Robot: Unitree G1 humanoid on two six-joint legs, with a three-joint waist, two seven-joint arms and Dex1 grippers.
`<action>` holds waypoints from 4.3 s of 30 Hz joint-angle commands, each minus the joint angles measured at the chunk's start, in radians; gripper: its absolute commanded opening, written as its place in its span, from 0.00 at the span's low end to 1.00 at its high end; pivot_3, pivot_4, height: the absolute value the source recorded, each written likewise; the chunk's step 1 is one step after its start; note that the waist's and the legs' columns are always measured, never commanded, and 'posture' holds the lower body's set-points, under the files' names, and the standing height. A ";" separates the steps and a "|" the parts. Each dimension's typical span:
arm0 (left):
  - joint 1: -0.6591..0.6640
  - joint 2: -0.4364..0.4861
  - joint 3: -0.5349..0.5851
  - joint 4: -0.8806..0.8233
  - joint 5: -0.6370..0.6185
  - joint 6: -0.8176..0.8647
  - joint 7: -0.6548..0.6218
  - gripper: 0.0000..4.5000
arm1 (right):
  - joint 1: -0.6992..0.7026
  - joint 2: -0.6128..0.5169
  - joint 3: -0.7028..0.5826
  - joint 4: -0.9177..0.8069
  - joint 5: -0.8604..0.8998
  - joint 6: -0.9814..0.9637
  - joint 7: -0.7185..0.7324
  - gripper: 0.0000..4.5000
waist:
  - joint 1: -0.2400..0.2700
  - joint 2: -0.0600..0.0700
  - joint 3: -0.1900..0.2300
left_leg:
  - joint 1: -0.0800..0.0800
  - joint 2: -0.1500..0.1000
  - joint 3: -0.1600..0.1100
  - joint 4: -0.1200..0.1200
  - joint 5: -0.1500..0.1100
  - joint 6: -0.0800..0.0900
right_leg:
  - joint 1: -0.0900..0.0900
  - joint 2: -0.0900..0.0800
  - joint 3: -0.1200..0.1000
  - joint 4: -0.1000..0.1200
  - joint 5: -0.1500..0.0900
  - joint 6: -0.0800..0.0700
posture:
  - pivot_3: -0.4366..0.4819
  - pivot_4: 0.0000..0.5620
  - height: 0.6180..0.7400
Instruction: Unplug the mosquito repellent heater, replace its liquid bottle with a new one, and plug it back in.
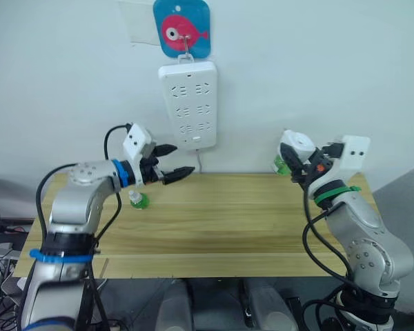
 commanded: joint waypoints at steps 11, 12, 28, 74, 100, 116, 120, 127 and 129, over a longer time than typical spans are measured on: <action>0.091 -0.316 -0.311 -0.248 0.079 -0.199 0.231 1.00 | 0.020 0.102 -0.128 0.101 0.837 -0.080 -0.465 0.67 | -0.003 0.001 0.000 | 0.001 -0.003 0.001 0.002 0.000 0.000 | 0.001 -0.001 0.001 0.001 0.000 0.000 | 0.32 0.45 1.00; 0.086 -0.331 -0.321 -0.221 0.094 -0.222 0.238 1.00 | 0.023 0.091 -0.112 0.099 0.873 -0.099 -0.485 0.67 | -0.004 0.001 0.000 | 0.001 -0.003 0.001 0.002 0.000 0.000 | 0.001 -0.001 0.002 0.001 0.000 0.000 | 0.32 0.45 1.00; 0.017 -0.416 -0.361 -0.018 0.189 -0.405 0.269 1.00 | 0.085 -0.083 0.103 0.045 1.101 -0.338 -0.587 0.67 | -0.008 0.001 0.000 | -0.001 -0.003 0.002 0.001 0.000 0.000 | 0.000 0.000 0.002 -0.001 0.000 0.000 | 0.31 0.40 1.00; -0.019 -0.260 -0.389 0.029 0.153 -0.629 -0.086 0.51 | -0.390 -0.930 0.384 0.977 1.347 0.625 0.381 0.98 | 0.007 0.001 0.000 | -0.004 -0.002 0.003 0.004 -0.005 0.009 | 0.003 0.000 0.000 -0.010 0.000 0.000 | 0.34 0.47 1.00; -0.094 -0.268 -0.222 -0.059 -0.651 0.488 0.160 0.51 | -0.376 -1.030 0.453 0.853 1.347 0.610 0.463 0.67 | 0.006 0.001 0.000 | -0.008 -0.002 -0.002 0.006 -0.006 0.010 | 0.002 0.000 -0.004 -0.012 0.000 0.000 | 0.35 0.44 1.00; -0.189 -0.300 -0.061 0.198 -1.130 0.765 0.546 0.99 | -0.342 -1.045 0.472 0.817 1.347 0.561 0.490 0.67 | 0.008 0.001 0.000 | -0.009 -0.003 -0.001 0.008 -0.004 0.007 | 0.002 -0.001 -0.005 -0.012 0.000 0.001 | 0.35 0.43 1.00; -0.190 -0.186 -0.044 0.121 -0.970 0.663 0.409 0.99 | -0.338 -1.039 0.466 0.839 1.347 0.547 0.488 0.67 | 0.006 0.001 0.000 | -0.009 -0.003 -0.001 0.008 -0.004 0.007 | 0.002 -0.001 -0.005 -0.011 0.000 0.001 | 0.35 0.42 1.00; -0.052 0.114 -0.267 -0.262 -0.370 0.051 -0.105 0.99 | -0.342 -1.038 0.464 0.897 1.347 0.537 0.468 0.67 | 0.012 0.002 0.000 | -0.009 -0.003 0.001 0.006 -0.004 0.006 | 0.002 -0.001 -0.004 -0.014 0.000 0.001 | 0.37 0.40 1.00; 0.002 0.101 -0.309 -0.259 -0.155 -0.263 -0.151 0.99 | -0.347 -1.037 0.465 0.907 1.347 0.539 0.465 0.67 | 0.019 0.002 0.000 | -0.009 -0.002 0.002 0.005 -0.004 0.006 | 0.001 -0.001 -0.003 -0.014 0.000 0.001 | 0.38 0.40 1.00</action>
